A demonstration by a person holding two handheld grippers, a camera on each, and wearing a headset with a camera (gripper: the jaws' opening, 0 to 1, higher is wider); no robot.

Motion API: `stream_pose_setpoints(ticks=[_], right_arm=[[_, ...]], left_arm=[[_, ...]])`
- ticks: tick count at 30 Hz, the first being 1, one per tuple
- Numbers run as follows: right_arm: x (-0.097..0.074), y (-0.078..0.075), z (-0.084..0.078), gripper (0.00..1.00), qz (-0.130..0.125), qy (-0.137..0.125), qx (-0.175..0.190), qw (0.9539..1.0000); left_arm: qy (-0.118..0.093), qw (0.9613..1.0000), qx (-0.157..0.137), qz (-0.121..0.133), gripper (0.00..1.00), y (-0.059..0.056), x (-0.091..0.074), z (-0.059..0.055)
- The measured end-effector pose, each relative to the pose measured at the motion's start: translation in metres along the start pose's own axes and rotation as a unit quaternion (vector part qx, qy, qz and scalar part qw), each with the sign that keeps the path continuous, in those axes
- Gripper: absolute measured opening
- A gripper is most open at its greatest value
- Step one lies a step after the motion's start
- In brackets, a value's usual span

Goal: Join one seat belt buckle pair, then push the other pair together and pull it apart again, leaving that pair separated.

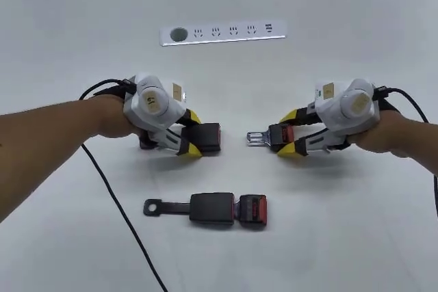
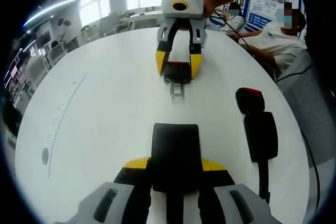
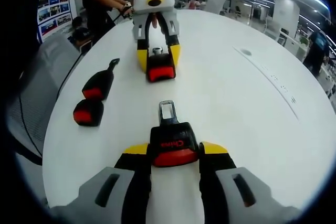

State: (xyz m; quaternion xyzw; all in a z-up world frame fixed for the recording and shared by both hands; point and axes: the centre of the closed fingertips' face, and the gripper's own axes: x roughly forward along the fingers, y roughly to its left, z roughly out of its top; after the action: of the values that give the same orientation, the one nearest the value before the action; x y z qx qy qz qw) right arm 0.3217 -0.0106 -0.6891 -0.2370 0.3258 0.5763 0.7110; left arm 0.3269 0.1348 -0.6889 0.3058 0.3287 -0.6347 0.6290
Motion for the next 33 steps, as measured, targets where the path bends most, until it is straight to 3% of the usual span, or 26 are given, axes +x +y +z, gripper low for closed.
stream_pose_setpoints(ticks=[15,30,33], right_arm=[[-0.022,-0.006,-0.019,0.35,-0.007,0.012,0.010,0.9998],[-0.021,-0.010,-0.025,0.36,-0.011,0.016,0.010,0.9998],[-0.020,-0.009,-0.025,0.36,-0.015,0.024,0.008,0.9996]], left_arm=[[-0.001,1.0000,-0.002,0.000,0.34,0.000,-0.001,0.000],[0.001,1.0000,-0.008,0.002,0.35,-0.001,-0.001,0.001],[-0.008,0.9990,-0.042,0.015,0.36,-0.002,0.000,0.002]])
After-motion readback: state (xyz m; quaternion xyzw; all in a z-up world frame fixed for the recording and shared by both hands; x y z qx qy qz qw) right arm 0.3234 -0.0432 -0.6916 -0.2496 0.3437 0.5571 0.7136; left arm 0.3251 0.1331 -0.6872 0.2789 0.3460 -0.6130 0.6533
